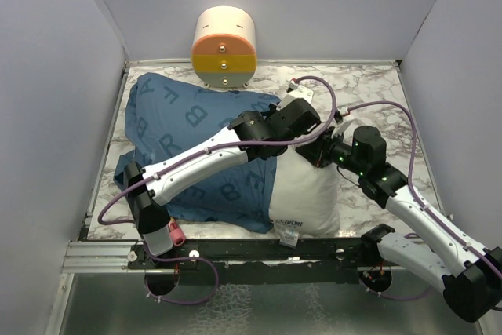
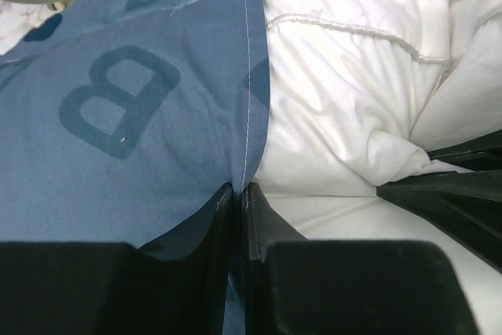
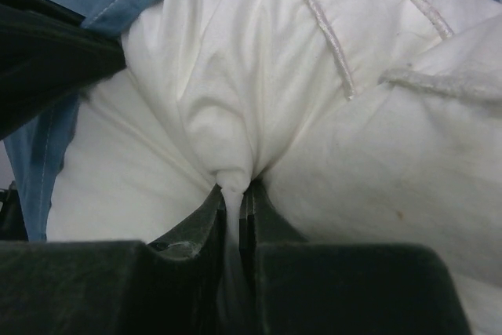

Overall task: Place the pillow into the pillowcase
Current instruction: Stuff the pillow into the pillowcase.

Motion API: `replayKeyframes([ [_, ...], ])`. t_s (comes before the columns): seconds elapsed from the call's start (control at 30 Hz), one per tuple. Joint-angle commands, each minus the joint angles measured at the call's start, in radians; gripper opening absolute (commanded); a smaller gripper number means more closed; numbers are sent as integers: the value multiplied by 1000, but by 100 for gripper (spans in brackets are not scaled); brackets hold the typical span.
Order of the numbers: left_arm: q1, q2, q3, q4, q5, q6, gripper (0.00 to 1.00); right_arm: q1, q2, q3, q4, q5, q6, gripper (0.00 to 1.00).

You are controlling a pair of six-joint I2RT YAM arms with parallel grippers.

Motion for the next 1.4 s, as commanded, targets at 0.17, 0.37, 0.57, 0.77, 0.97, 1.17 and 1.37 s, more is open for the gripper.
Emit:
replayKeyframes([
  [0.17, 50, -73, 69, 5, 160, 27, 0, 13, 87, -32, -21, -75, 7, 4],
  [0.37, 179, -175, -44, 308, 560, -21, 0, 13, 163, -17, 188, -173, 96, 3],
  [0.57, 225, -93, 93, 680, 924, -222, 0, 13, 322, 133, 491, -256, 254, 3],
  [0.77, 201, -8, 300, 833, 1074, -365, 0, 2, 415, 472, 489, -183, 195, 2],
  [0.97, 189, -234, -33, 977, 1017, -394, 0, -5, 355, 407, 474, -132, 170, 3],
  [1.17, 192, -462, -620, 1134, 896, -475, 0, -6, 247, 58, 351, -175, 81, 13],
  [1.37, 194, -492, -981, 1224, 901, -603, 0, -5, -95, -50, 0, -186, -56, 38],
])
